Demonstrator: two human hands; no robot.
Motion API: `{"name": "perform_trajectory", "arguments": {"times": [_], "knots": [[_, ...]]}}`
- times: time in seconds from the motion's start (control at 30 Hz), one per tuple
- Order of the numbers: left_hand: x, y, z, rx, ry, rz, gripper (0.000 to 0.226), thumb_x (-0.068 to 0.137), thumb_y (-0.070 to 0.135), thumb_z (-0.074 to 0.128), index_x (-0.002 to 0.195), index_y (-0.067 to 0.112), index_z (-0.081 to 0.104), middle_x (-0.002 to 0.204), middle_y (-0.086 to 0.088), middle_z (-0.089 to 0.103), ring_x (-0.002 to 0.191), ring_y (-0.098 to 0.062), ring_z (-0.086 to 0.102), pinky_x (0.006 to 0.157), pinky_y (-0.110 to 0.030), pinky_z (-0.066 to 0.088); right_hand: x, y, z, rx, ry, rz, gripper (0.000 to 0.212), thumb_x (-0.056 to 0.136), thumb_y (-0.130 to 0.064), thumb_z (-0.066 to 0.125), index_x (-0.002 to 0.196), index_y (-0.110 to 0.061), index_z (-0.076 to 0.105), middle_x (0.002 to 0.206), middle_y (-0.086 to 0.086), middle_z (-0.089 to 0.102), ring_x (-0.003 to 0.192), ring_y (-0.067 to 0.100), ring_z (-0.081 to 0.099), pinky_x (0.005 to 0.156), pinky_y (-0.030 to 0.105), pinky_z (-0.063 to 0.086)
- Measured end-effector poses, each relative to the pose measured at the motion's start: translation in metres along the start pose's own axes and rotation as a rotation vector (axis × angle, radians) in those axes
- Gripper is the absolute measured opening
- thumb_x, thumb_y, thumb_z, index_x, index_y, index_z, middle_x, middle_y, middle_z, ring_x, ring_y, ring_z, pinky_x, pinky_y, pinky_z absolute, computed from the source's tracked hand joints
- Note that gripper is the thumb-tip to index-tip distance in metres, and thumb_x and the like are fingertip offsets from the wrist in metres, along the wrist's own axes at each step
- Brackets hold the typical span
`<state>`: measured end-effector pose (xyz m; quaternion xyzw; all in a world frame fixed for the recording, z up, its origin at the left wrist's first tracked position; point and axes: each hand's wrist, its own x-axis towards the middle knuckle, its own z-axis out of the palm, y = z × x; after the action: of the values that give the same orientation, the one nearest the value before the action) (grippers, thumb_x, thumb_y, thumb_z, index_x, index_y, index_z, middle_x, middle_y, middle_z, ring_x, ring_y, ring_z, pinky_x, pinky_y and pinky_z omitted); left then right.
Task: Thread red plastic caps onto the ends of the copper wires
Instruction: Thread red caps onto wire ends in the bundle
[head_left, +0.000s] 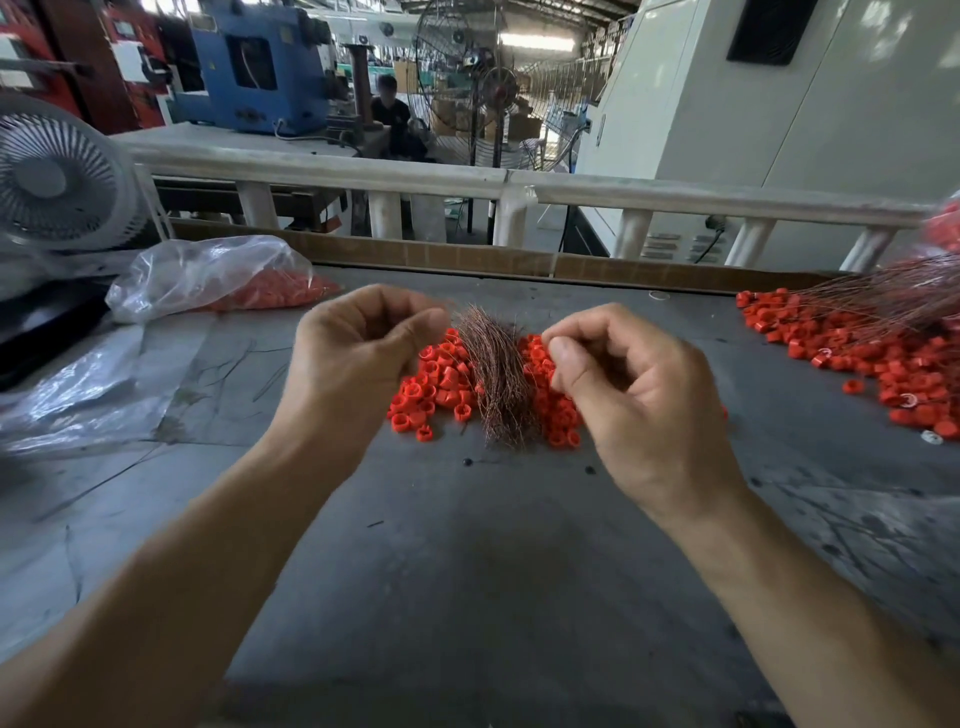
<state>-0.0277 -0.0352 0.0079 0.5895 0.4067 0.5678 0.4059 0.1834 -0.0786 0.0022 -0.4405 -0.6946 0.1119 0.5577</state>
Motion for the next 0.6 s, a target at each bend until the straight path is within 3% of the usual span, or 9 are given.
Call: {"name": "perform_trajectory", "arguments": {"times": [0.1, 0.2, 0.27, 0.4, 0.6], "knots": [[0.009, -0.01, -0.011, 0.506, 0.005, -0.037, 0.008, 0.086, 0.018, 0.079, 0.083, 0.024, 0.076, 0.079, 0.004, 0.073, 0.07, -0.025, 0.07, 0.063, -0.043, 0.062, 0.003, -0.001, -0.007, 0.171, 0.129, 0.026, 0.01, 0.098, -0.012, 0.061, 0.095, -0.013, 0.07, 0.069, -0.001, 0.066, 0.058, 0.007, 0.058, 0.055, 0.017, 0.043], [0.009, -0.019, -0.014, 0.805, -0.084, -0.061, 0.014, 0.084, 0.017, 0.08, 0.075, 0.027, 0.074, 0.076, 0.008, 0.071, 0.061, -0.013, 0.064, 0.061, -0.036, 0.058, 0.007, -0.001, -0.01, 0.352, 0.209, 0.133, 0.012, 0.099, -0.008, 0.059, 0.094, -0.011, 0.07, 0.064, 0.001, 0.063, 0.051, 0.01, 0.05, 0.047, 0.017, 0.038], [0.008, -0.021, -0.017, 0.894, -0.092, -0.065, 0.015, 0.082, 0.019, 0.082, 0.074, 0.028, 0.073, 0.075, 0.011, 0.068, 0.056, -0.007, 0.059, 0.058, -0.029, 0.052, 0.007, 0.0, -0.009, 0.421, 0.219, 0.233, 0.015, 0.1, -0.005, 0.058, 0.092, -0.01, 0.07, 0.062, 0.002, 0.061, 0.048, 0.011, 0.046, 0.043, 0.017, 0.036], [0.007, -0.021, -0.019, 0.993, -0.044, -0.093, 0.014, 0.081, 0.034, 0.082, 0.085, 0.032, 0.069, 0.087, 0.011, 0.065, 0.068, -0.017, 0.064, 0.071, -0.036, 0.056, 0.006, 0.005, -0.005, 0.512, 0.161, 0.422, 0.016, 0.1, -0.006, 0.058, 0.092, -0.011, 0.071, 0.063, 0.002, 0.06, 0.047, 0.011, 0.042, 0.038, 0.019, 0.031], [0.007, -0.024, -0.018, 1.026, -0.044, -0.109, 0.012, 0.082, 0.036, 0.082, 0.082, 0.03, 0.071, 0.081, 0.011, 0.064, 0.069, -0.016, 0.064, 0.072, -0.037, 0.058, 0.005, 0.008, -0.003, 0.562, 0.092, 0.497, 0.015, 0.1, -0.008, 0.059, 0.095, -0.012, 0.073, 0.066, 0.003, 0.061, 0.046, 0.011, 0.043, 0.037, 0.019, 0.03]]}}
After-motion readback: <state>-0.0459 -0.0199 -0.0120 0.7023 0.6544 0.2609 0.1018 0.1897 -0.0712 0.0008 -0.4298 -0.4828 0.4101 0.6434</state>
